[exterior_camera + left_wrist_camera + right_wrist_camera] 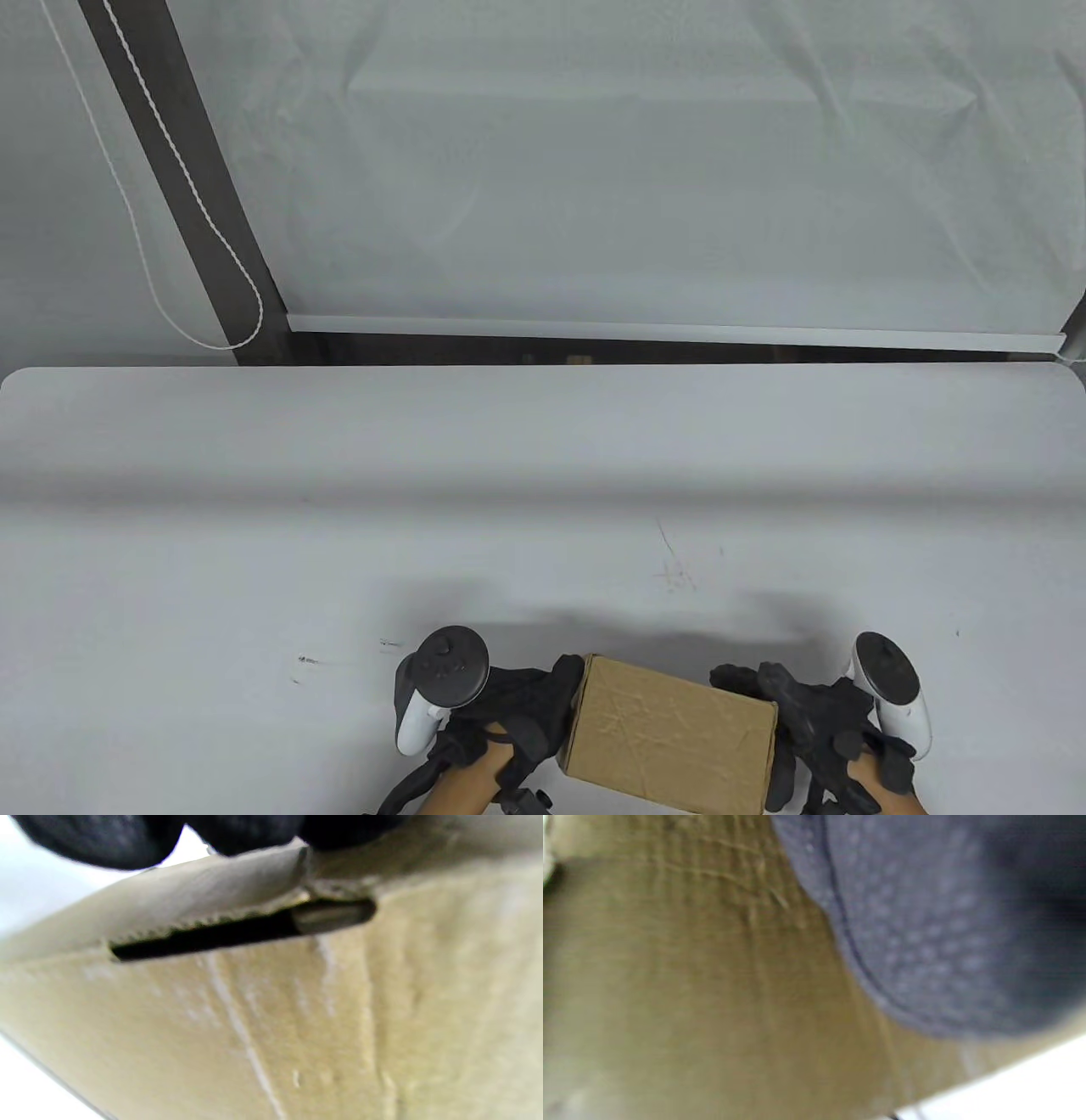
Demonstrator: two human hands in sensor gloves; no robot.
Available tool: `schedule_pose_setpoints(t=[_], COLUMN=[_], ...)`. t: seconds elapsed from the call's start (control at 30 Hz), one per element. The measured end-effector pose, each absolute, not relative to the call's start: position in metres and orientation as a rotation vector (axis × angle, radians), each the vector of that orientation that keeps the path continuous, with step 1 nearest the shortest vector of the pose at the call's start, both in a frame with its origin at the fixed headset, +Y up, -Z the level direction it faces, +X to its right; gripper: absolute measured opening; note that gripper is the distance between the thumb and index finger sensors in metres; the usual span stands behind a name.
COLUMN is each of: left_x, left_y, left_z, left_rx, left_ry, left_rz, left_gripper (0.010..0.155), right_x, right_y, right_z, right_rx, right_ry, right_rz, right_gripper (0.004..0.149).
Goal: Fully disassemble mailer box
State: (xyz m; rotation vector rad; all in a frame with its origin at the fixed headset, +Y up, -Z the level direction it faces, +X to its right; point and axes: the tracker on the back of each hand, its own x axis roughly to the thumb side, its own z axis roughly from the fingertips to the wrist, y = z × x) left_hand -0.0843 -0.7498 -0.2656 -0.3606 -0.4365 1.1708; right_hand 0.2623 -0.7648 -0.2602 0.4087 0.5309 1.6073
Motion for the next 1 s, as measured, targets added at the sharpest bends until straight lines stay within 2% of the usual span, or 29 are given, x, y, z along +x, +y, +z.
schedule_pose_setpoints(t=[0.1,0.2,0.3,0.33,0.37,0.43,0.5,0.57,0.67,0.77,0.87,1.0], left_x=[-0.082,-0.086,-0.096,-0.097,-0.094,-0.090,-0.081,-0.065,-0.051,-0.056,-0.065,-0.067], left_y=[-0.763,-0.773,-0.764,-0.759,-0.753,-0.744,-0.732,-0.725,-0.725,-0.718,-0.713,-0.721], left_z=[-0.265,-0.269,-0.271,-0.270,-0.270,-0.266,-0.258,-0.250,-0.246,-0.248,-0.250,-0.251], left_rx=[-0.434,-0.482,-0.343,-0.306,-0.261,-0.282,-0.276,-0.323,-0.381,-0.266,-0.215,-0.312], left_ry=[-0.367,-0.295,-0.280,-0.326,-0.512,-0.703,-0.752,-0.863,-0.864,-0.864,-0.848,-0.848], left_rz=[1.117,1.153,1.222,1.236,1.274,1.302,1.219,1.025,0.829,0.826,0.847,0.875], left_gripper=[0.068,0.068,0.067,0.070,0.077,0.088,0.098,0.103,0.107,0.107,0.111,0.114], right_x=[0.271,0.282,0.294,0.296,0.295,0.292,0.285,0.275,0.262,0.263,0.260,0.252], right_y=[-0.770,-0.766,-0.756,-0.752,-0.749,-0.745,-0.741,-0.742,-0.747,-0.750,-0.748,-0.746], right_z=[-0.261,-0.262,-0.260,-0.259,-0.257,-0.254,-0.252,-0.252,-0.252,-0.255,-0.258,-0.258], right_rx=[0.330,0.231,0.182,0.176,0.188,0.199,0.239,0.335,0.397,0.377,0.429,0.482], right_ry=[0.516,0.398,0.245,0.197,0.156,0.120,0.109,0.197,0.292,0.283,0.351,0.395], right_rz=[1.674,1.754,1.819,1.816,1.799,1.792,1.808,1.817,1.797,1.734,1.722,1.690], right_gripper=[0.080,0.077,0.075,0.075,0.075,0.078,0.080,0.079,0.073,0.069,0.066,0.063])
